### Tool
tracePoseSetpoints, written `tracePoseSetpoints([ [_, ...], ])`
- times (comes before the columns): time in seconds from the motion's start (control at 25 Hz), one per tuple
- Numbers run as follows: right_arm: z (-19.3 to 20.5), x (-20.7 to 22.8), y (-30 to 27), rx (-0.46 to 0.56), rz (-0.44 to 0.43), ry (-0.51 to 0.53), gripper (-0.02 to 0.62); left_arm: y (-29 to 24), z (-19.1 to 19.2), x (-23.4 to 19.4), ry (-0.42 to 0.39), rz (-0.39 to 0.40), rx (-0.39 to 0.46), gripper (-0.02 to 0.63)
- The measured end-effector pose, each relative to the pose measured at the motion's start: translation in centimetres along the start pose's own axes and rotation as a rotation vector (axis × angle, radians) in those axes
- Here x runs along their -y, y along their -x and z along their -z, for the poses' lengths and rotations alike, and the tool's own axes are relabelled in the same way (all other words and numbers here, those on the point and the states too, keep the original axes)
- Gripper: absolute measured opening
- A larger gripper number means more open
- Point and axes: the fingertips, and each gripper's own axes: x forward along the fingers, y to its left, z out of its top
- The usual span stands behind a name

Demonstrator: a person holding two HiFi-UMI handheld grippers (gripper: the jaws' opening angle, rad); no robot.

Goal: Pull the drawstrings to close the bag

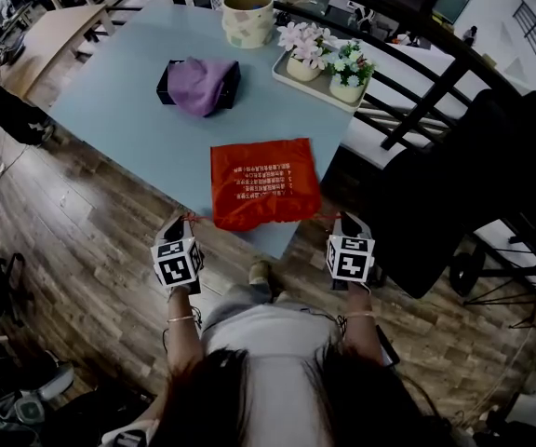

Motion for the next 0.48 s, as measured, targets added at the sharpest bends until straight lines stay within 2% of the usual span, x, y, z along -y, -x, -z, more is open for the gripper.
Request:
tracePoseSetpoints([
  [0.48,0.3,1.1,0.2,-0.008,0.02,-0.055,0.028,-0.1,0.1,-1.1,0.016,-0.015,-0.004,0.018],
])
